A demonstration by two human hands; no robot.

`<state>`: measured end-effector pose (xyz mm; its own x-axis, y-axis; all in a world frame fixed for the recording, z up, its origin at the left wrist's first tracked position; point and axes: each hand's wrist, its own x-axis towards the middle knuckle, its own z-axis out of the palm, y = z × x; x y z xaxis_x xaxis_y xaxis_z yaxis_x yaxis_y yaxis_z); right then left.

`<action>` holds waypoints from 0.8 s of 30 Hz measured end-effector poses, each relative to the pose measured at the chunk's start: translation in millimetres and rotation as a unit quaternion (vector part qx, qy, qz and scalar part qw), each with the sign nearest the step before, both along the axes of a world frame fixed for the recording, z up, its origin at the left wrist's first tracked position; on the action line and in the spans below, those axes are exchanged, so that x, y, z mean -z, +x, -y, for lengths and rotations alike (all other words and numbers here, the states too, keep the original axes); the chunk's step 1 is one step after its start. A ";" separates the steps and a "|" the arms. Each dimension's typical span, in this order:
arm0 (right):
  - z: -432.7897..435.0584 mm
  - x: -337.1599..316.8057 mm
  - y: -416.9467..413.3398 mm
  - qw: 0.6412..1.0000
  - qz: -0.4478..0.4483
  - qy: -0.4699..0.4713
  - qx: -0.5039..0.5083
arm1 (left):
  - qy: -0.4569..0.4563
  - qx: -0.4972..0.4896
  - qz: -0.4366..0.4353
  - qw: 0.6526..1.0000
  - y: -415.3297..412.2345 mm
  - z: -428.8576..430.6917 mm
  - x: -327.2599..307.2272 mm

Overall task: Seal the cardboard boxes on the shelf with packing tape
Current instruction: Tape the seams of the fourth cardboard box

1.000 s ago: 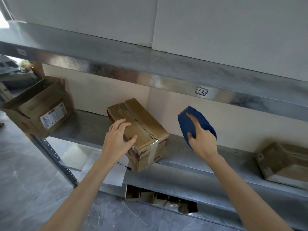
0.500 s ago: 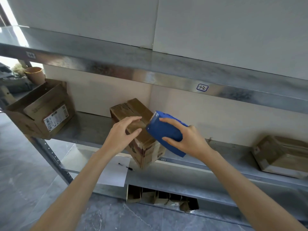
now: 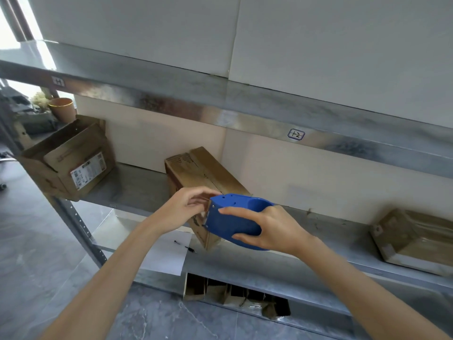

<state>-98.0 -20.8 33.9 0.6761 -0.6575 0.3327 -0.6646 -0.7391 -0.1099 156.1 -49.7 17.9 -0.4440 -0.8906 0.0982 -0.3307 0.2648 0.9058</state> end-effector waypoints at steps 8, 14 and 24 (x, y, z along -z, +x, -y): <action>-2.5 -2.7 -2.9 0.999 -0.040 0.013 0.015 | 0.019 -0.013 -0.033 0.999 -1.7 -8.0 -5.4; -4.9 -5.0 -5.4 1.000 -0.007 -0.002 0.002 | 0.046 -0.030 -0.055 0.997 -3.2 -11.0 -5.0; -8.0 -4.0 -4.7 0.999 -0.022 0.004 -0.029 | 0.011 -0.029 0.004 1.000 -5.3 -3.7 3.8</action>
<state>-102.7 -12.8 37.9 0.7266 -0.6198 0.2964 -0.6256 -0.7753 -0.0874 150.8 -46.1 14.1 -0.3931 -0.9164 0.0759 -0.3520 0.2262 0.9083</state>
